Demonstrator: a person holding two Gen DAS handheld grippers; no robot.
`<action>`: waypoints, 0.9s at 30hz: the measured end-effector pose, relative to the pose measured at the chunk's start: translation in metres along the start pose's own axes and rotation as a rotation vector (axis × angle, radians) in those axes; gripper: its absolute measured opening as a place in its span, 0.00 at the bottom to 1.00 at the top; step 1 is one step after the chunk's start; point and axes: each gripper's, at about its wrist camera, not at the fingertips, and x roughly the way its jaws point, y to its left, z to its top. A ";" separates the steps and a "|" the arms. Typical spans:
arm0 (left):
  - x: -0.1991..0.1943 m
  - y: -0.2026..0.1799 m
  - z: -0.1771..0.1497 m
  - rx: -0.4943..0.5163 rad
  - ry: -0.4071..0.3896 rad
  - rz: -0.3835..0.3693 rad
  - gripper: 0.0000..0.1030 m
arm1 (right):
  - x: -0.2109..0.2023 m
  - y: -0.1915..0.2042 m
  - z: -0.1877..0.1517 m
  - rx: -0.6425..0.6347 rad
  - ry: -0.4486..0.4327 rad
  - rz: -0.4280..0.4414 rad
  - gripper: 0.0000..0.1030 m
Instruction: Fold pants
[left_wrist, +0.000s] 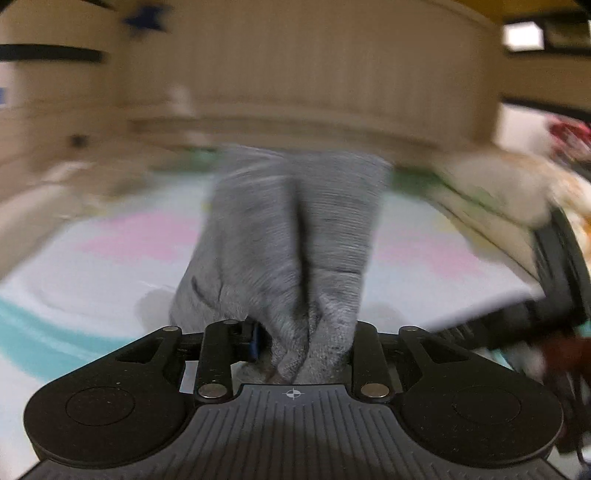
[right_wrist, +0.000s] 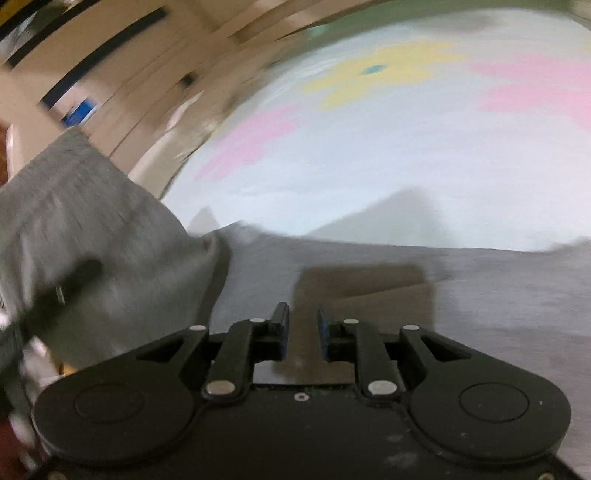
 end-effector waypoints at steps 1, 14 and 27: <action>0.010 -0.013 -0.004 0.021 0.032 -0.035 0.25 | -0.002 -0.010 -0.001 0.031 -0.001 -0.020 0.31; 0.025 -0.011 0.004 -0.044 0.104 -0.171 0.40 | -0.033 -0.066 -0.008 0.040 0.000 -0.228 0.47; 0.002 -0.063 0.002 0.169 0.060 -0.454 0.46 | -0.068 -0.108 0.005 0.155 -0.110 -0.265 0.55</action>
